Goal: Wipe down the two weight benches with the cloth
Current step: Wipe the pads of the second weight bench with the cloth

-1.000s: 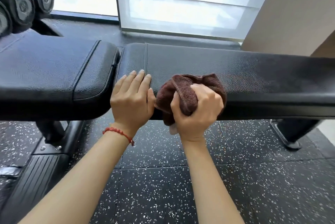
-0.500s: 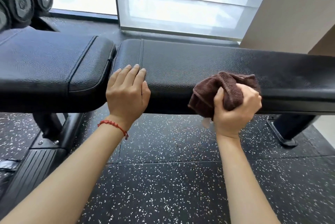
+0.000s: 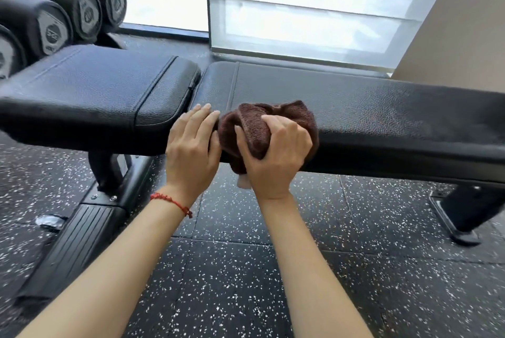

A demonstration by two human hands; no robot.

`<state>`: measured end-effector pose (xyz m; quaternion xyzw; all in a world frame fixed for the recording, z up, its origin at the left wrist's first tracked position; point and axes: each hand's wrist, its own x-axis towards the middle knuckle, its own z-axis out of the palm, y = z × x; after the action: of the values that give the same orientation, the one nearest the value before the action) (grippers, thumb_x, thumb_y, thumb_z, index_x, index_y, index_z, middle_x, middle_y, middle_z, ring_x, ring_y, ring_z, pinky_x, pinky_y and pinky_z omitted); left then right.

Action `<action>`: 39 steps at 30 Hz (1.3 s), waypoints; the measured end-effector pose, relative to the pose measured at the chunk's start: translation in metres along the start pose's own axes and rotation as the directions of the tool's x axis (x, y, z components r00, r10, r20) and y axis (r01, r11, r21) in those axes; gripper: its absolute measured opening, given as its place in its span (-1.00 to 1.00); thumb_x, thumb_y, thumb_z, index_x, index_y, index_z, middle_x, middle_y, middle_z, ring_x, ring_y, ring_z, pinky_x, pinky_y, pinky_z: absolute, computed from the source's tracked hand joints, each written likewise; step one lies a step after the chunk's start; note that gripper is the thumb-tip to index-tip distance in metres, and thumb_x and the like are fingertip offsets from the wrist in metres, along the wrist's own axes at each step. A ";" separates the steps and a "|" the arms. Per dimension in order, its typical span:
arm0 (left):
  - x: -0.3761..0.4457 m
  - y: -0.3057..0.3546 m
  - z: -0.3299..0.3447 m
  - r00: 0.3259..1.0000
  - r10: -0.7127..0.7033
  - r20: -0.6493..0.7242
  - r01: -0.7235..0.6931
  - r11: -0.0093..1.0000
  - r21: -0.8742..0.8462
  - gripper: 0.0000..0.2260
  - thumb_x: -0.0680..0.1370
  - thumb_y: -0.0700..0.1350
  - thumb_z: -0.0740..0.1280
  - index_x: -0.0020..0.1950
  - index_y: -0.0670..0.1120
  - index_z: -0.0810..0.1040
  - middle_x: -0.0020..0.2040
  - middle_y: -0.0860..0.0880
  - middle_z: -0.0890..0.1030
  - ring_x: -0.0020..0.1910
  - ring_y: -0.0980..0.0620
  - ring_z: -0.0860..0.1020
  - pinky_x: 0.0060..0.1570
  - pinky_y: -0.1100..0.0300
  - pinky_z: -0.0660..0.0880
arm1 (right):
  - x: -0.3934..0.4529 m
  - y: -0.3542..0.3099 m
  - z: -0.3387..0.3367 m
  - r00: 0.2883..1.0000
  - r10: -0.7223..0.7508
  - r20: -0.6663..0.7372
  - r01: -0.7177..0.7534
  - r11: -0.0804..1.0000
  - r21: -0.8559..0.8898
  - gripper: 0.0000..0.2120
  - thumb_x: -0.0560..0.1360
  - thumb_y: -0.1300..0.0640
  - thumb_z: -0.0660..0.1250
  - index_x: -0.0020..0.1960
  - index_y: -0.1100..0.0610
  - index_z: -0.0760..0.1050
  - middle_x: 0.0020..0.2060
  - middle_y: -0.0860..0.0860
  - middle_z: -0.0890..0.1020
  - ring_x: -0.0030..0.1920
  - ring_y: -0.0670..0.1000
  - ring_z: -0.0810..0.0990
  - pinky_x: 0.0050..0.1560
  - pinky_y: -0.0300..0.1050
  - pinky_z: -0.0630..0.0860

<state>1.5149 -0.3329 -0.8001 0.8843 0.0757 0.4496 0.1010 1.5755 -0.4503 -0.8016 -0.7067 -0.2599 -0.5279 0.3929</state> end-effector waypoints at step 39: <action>0.126 0.065 -0.313 0.811 -0.296 0.504 0.257 0.955 0.149 -0.63 0.55 -0.13 0.11 0.21 -0.30 0.52 0.18 -0.23 0.57 0.16 -0.20 0.53 0.16 -0.08 0.44 | 0.229 -0.172 -0.137 0.760 0.180 0.624 -0.287 0.955 0.074 -0.68 0.44 0.04 0.40 -0.06 0.34 0.58 -0.16 0.16 0.64 -0.13 0.16 0.61 0.07 0.05 0.47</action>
<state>1.3376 -0.3330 -0.5052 0.9552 0.1898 0.1709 0.1494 1.4374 -0.4794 -0.5172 -0.8308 -0.3252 -0.1943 0.4078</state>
